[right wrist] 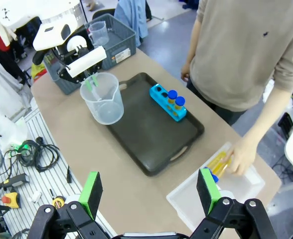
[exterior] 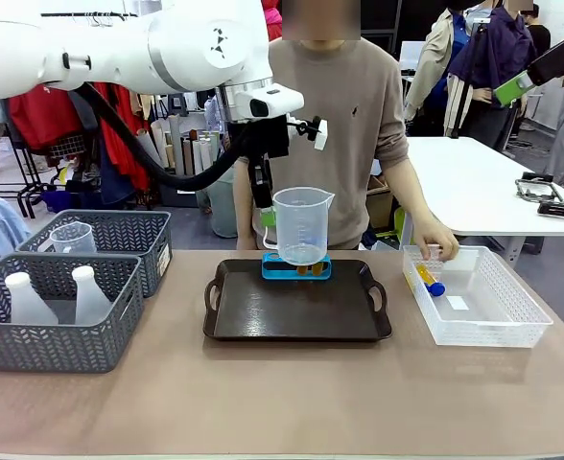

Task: Prepare the laboratory tools.
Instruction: Pick up one Large Measuring Cup and place it on the Handle tray.

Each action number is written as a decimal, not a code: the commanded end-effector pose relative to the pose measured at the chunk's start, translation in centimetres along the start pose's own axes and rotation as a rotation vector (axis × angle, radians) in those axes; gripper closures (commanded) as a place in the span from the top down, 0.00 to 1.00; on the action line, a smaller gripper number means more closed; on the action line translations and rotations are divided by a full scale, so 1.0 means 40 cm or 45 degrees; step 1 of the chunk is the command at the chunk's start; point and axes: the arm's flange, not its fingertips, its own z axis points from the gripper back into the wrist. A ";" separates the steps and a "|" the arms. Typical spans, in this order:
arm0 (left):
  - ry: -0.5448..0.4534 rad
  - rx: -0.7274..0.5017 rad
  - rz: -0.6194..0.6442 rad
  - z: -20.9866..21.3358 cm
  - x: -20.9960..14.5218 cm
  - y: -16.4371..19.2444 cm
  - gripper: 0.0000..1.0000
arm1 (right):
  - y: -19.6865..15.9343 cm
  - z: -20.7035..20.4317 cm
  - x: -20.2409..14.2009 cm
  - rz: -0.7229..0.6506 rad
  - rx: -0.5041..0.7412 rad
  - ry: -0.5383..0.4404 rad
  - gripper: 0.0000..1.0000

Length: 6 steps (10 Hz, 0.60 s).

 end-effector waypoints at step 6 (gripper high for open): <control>-0.033 0.076 0.035 -0.228 0.154 0.096 0.00 | 0.002 0.000 0.000 0.006 0.017 -0.015 1.00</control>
